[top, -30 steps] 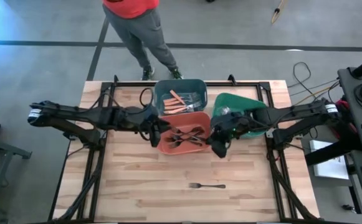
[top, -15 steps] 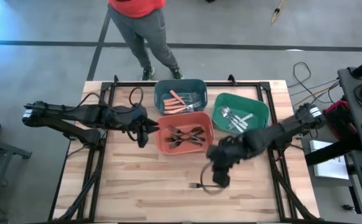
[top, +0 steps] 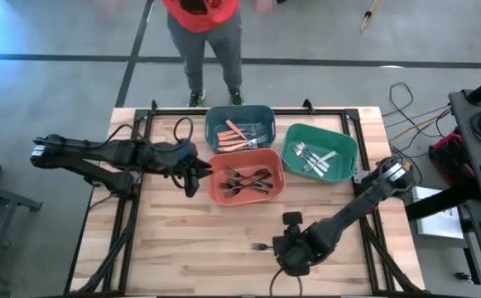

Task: Sort silverware by color (type)
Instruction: Put the black fork into the orange bin

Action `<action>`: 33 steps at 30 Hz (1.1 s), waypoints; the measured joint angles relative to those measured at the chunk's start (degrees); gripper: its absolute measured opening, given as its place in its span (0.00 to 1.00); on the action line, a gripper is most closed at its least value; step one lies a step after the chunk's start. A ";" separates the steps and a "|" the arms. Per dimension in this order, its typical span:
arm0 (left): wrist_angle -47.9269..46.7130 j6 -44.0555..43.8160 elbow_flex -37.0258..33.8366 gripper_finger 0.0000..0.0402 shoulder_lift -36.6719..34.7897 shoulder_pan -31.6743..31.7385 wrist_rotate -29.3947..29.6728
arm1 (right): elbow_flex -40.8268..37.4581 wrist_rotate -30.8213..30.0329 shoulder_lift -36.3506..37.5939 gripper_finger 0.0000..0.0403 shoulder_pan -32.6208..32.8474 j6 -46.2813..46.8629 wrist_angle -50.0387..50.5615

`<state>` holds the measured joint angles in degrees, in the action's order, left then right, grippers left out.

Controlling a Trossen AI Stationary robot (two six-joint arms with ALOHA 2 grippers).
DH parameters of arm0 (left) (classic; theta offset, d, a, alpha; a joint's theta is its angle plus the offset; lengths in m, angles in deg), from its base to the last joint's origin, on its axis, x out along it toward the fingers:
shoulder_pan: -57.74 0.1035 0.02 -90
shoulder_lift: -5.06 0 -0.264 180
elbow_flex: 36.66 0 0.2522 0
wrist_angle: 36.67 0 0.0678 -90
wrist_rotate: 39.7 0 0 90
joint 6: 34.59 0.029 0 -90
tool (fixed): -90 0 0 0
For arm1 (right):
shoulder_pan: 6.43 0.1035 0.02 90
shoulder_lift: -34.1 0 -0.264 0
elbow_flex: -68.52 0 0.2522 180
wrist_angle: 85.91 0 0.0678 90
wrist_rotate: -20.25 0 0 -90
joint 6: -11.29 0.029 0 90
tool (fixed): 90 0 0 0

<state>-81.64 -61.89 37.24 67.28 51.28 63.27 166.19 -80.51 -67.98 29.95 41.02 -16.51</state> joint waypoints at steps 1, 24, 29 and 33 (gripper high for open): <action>0.01 0.20 0.00 0.21 0.19 0.00 0.00 | -0.04 0.05 -1.12 0.16 -0.02 -0.87 -1.36; 0.38 2.78 0.04 0.21 1.17 -0.20 2.99 | -0.56 -1.32 -9.57 0.25 0.11 4.20 -17.28; 0.37 2.65 0.04 0.21 1.17 -0.67 2.98 | -0.56 -2.56 -9.57 0.36 0.11 4.16 -17.30; 0.36 2.61 0.04 0.21 1.17 -1.04 2.99 | -0.70 -2.53 -9.57 0.43 0.11 4.13 -17.28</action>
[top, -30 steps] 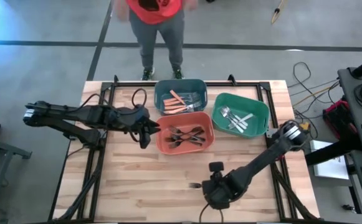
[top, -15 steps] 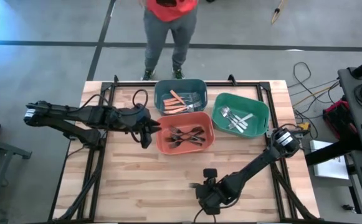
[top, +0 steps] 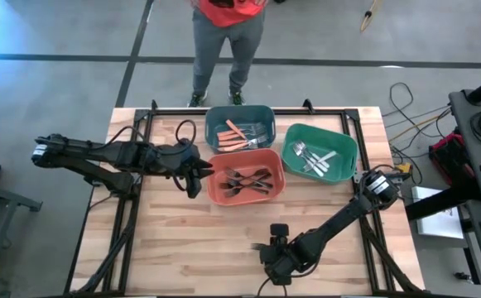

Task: Sort silverware by color (type)
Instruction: Put the black fork into the orange bin

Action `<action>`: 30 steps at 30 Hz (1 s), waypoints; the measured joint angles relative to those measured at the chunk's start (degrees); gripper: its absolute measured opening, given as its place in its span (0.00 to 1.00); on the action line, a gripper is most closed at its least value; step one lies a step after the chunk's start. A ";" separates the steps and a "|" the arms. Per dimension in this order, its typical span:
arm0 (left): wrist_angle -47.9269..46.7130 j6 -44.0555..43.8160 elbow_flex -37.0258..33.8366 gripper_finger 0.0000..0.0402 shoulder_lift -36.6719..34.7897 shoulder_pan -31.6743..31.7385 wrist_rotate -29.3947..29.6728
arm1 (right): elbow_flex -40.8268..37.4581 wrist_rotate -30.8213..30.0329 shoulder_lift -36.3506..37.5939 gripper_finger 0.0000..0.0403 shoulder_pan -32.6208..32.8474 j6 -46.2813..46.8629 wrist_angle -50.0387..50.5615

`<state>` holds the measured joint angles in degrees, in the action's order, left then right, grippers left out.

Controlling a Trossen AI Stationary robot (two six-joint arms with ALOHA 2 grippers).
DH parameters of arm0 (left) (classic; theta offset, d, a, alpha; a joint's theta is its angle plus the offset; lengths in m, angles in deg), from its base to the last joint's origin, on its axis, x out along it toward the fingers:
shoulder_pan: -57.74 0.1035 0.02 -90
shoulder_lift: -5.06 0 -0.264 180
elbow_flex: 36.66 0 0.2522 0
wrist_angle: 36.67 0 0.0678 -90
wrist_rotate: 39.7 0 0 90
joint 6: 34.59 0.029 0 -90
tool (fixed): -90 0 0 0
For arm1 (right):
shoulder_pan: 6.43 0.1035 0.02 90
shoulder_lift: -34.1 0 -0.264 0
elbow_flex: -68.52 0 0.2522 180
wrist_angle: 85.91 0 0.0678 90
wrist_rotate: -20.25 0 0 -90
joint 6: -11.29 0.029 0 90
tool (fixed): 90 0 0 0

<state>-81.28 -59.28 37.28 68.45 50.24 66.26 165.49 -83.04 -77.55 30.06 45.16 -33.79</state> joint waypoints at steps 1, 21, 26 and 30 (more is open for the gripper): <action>0.00 0.00 0.00 0.21 0.00 -0.10 0.00 | -0.01 0.01 0.00 0.44 0.00 0.00 -0.01; 1.88 -1.14 0.00 0.21 0.28 -0.36 0.01 | -5.43 -0.79 0.79 0.44 0.00 6.00 -5.22; 1.87 -1.14 0.00 0.21 0.28 -0.36 0.02 | -6.16 -1.59 0.85 0.44 0.00 5.33 -6.47; 1.86 -1.14 0.00 0.21 0.28 -0.36 0.03 | -7.69 -1.78 0.85 0.44 -0.02 5.29 -9.38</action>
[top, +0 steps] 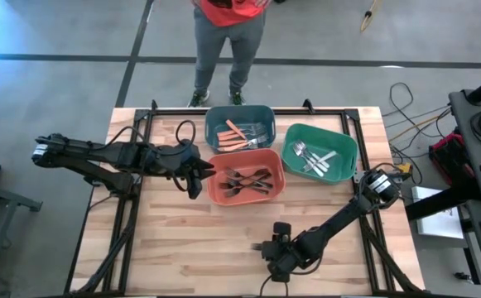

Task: Sort silverware by color (type)
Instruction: Put the black fork into the orange bin

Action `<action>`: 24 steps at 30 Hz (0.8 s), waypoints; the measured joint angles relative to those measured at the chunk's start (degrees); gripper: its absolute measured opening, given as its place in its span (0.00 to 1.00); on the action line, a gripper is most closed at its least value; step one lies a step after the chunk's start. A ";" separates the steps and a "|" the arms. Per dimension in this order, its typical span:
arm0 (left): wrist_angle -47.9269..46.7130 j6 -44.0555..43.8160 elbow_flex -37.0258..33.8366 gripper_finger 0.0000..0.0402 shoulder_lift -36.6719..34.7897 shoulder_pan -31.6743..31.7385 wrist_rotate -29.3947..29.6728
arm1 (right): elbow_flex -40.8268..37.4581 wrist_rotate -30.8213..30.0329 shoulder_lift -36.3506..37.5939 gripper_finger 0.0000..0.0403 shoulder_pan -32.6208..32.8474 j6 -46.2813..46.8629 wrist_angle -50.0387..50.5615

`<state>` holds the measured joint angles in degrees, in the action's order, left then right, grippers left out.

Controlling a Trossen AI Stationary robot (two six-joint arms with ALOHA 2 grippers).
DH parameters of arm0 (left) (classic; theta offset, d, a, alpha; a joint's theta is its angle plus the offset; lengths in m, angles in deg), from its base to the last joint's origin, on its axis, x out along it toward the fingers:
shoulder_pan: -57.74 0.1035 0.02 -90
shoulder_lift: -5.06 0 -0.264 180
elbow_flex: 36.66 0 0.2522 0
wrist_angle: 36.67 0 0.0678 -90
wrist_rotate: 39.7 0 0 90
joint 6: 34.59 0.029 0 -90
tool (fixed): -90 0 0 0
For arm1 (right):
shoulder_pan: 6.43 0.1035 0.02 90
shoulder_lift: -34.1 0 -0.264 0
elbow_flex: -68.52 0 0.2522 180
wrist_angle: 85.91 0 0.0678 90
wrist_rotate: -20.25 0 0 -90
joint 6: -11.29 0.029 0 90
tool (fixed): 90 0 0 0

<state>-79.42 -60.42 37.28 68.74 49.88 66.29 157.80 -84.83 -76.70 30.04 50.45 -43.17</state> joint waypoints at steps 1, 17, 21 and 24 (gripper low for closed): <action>-0.01 0.00 0.00 0.21 0.00 0.00 0.00 | -0.41 -0.02 0.06 0.44 0.00 0.04 -0.87; -0.09 0.02 0.00 0.21 0.00 0.00 0.00 | -2.33 2.75 0.11 0.20 -0.82 0.90 -4.44; -0.09 0.09 0.00 0.21 0.00 0.00 0.00 | -2.52 3.03 0.11 0.09 -0.91 0.90 -5.30; -0.11 0.53 0.00 0.21 0.00 0.00 0.00 | -2.53 3.30 0.11 0.04 -0.94 0.92 -5.60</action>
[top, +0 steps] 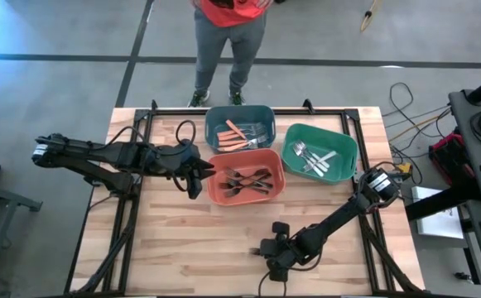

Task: Sort silverware by color (type)
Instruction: Put the black fork into the orange bin

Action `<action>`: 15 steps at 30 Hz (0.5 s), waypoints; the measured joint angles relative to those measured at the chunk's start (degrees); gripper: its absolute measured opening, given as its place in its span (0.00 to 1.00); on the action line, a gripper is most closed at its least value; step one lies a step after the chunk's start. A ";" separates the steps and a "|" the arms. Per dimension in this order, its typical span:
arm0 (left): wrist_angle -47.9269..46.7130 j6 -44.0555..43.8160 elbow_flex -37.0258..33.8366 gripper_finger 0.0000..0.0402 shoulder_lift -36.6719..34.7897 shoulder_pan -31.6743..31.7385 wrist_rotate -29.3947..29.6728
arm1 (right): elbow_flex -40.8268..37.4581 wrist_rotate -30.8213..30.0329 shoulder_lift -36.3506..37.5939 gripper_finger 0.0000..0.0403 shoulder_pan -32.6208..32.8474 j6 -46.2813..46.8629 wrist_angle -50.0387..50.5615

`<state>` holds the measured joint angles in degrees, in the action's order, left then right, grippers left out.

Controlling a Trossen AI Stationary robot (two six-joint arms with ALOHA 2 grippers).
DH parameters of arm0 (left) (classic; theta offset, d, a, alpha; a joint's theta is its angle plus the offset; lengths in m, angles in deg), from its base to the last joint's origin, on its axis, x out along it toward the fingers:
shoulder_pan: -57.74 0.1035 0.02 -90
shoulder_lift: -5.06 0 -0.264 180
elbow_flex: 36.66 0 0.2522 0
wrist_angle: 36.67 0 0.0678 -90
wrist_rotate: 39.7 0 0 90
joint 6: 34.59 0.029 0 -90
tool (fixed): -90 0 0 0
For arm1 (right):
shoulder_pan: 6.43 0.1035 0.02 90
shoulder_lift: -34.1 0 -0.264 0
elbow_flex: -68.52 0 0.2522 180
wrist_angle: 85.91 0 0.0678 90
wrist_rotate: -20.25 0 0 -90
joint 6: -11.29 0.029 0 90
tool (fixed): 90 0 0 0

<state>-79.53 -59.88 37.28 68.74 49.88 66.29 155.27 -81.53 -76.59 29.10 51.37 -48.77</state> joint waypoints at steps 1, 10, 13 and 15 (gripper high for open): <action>0.00 0.15 0.00 0.21 0.00 0.00 0.00 | 0.00 0.07 0.00 0.03 0.00 0.04 -0.03; -0.02 0.30 0.00 0.21 0.00 0.00 0.00 | -0.02 0.69 1.07 0.03 0.07 0.95 2.26; -0.15 0.34 0.00 0.21 0.00 0.02 0.00 | 0.68 0.46 1.70 0.03 0.11 1.91 4.88; -0.27 0.33 0.00 0.21 0.00 0.00 0.00 | 0.93 0.18 2.10 0.03 0.11 1.97 5.42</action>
<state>-79.80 -59.55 37.28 68.74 49.88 66.29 156.21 -81.35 -74.49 29.21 53.33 -43.35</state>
